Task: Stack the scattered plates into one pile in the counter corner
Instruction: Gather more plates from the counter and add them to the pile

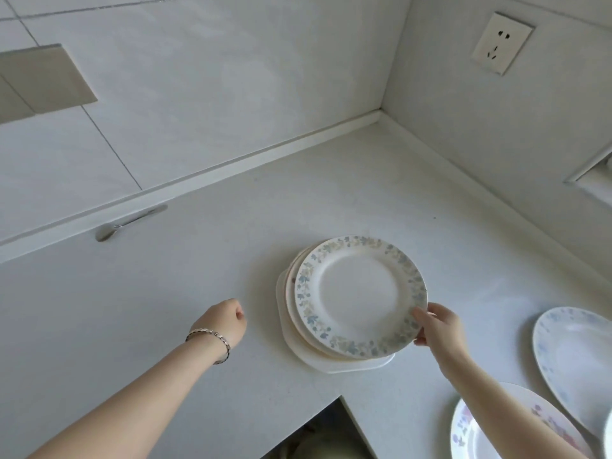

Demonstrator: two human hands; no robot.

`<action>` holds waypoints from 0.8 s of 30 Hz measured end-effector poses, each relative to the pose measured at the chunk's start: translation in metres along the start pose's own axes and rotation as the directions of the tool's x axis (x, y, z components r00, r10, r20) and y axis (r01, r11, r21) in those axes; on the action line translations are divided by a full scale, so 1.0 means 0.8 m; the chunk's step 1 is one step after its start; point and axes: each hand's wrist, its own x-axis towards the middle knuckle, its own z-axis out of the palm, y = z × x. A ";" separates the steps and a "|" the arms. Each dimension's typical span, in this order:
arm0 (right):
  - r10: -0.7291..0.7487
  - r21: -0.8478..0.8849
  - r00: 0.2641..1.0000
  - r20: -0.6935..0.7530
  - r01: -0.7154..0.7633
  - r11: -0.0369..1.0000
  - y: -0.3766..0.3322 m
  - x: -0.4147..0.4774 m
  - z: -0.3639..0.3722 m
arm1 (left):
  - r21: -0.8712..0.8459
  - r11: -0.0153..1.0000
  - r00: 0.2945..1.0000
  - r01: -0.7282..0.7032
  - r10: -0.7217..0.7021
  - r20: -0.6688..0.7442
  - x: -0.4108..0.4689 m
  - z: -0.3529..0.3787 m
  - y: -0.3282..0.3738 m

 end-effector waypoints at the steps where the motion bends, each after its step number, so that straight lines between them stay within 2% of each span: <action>1: -0.035 -0.100 0.999 -0.017 0.033 0.994 0.002 0.000 0.003 | -0.001 1.000 1.000 0.002 -0.002 -0.002 0.001 -0.001 0.002; 3: -0.076 -0.269 0.997 -0.018 0.069 0.961 0.005 0.000 0.007 | 0.003 1.000 1.000 0.003 -0.003 -0.005 0.002 -0.001 0.004; 5: -0.083 -0.368 0.997 -0.005 0.075 0.927 0.007 0.000 0.010 | 0.014 1.000 1.000 0.002 -0.002 -0.007 0.002 -0.001 0.005; 10: -0.051 -0.553 0.997 0.059 0.075 0.830 0.006 0.006 0.024 | 0.035 0.999 1.000 0.001 -0.001 0.008 0.003 0.002 0.003; 14: -0.016 -0.635 0.999 0.032 0.033 0.772 -0.005 0.008 0.028 | 0.046 0.999 1.000 -0.006 0.005 0.013 0.002 0.004 -0.001; 16: -0.045 -0.723 0.999 0.006 0.036 0.690 -0.016 0.005 0.027 | 0.050 0.999 1.000 -0.009 0.007 0.022 0.002 0.005 -0.004; 18: -0.143 -0.817 0.990 0.008 0.089 0.569 -0.031 -0.003 0.028 | 0.048 0.999 1.000 -0.010 0.009 0.027 0.003 0.006 -0.007; 20: -0.252 -0.853 0.962 0.103 0.216 0.475 -0.047 -0.015 0.039 | 0.037 0.999 1.000 -0.007 0.006 0.026 0.002 0.007 -0.012; 21: -0.291 -0.837 0.941 0.174 0.297 0.460 -0.054 -0.022 0.049 | 0.029 1.000 1.000 -0.005 0.004 0.025 0.001 0.006 -0.016; 22: -0.309 -0.800 0.917 0.253 0.378 0.466 -0.061 -0.029 0.062 | 0.016 1.000 1.000 0.001 -0.001 0.025 0.000 0.006 -0.021; 24: -0.254 -0.698 0.869 0.424 0.493 0.519 -0.075 -0.040 0.096 | -0.016 1.000 1.000 0.024 -0.024 0.019 -0.004 0.001 -0.034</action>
